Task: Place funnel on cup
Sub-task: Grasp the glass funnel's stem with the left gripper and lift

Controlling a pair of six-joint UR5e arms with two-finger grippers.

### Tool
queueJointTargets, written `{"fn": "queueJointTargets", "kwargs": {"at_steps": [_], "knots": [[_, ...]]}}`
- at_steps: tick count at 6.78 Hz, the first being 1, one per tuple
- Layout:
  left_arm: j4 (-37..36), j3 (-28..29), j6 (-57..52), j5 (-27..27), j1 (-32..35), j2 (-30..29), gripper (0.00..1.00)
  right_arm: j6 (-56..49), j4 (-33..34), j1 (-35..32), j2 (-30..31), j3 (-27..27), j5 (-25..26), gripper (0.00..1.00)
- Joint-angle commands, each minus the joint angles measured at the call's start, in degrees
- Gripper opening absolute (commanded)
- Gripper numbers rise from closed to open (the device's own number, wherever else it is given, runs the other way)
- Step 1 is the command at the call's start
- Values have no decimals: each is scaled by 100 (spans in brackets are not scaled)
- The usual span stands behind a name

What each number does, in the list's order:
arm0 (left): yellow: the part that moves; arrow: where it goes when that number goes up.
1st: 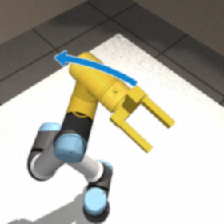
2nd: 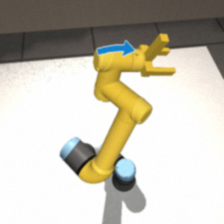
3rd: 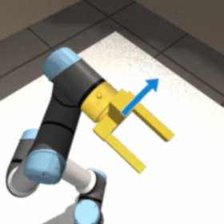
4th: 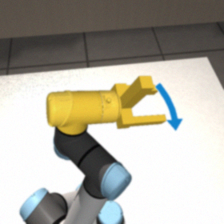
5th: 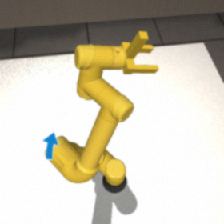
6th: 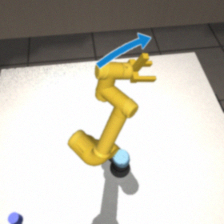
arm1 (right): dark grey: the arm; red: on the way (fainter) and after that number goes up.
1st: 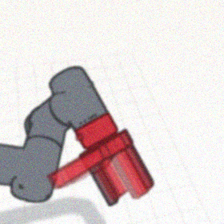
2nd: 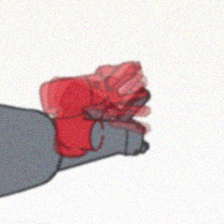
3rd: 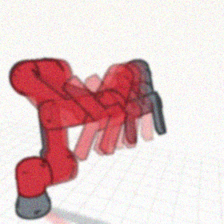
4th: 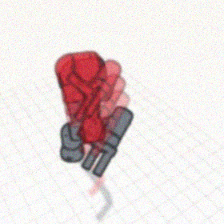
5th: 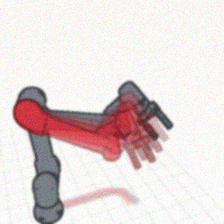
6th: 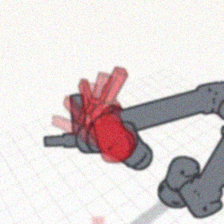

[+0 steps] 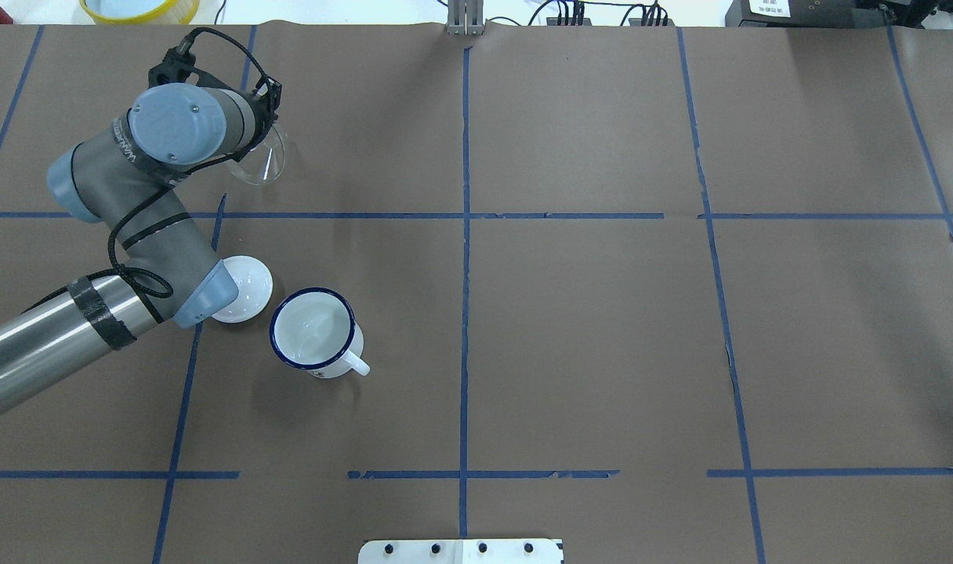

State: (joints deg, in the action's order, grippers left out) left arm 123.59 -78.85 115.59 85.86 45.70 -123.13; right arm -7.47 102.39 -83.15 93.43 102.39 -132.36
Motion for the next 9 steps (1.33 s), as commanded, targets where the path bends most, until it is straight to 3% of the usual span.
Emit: {"fn": "queueJointTargets", "kwargs": {"at_steps": [1, 3, 5, 7, 9], "knots": [[52, -417, -28, 743, 394, 43, 0, 0, 0, 0, 0, 0, 0, 100], [-384, -1451, -499, 1781, 852, 436, 0, 0, 0, 0, 0, 0, 0, 100], [-2399, -2848, -1701, 2319, 862, 492, 0, 0, 0, 0, -9, 0, 0, 100], [-4307, -3984, -2187, 2532, 784, 422, 0, 0, 0, 0, -9, 0, 0, 100], [-5725, -4454, -2199, 2559, -257, 29, 0, 0, 0, 0, -9, 0, 0, 100]]}}
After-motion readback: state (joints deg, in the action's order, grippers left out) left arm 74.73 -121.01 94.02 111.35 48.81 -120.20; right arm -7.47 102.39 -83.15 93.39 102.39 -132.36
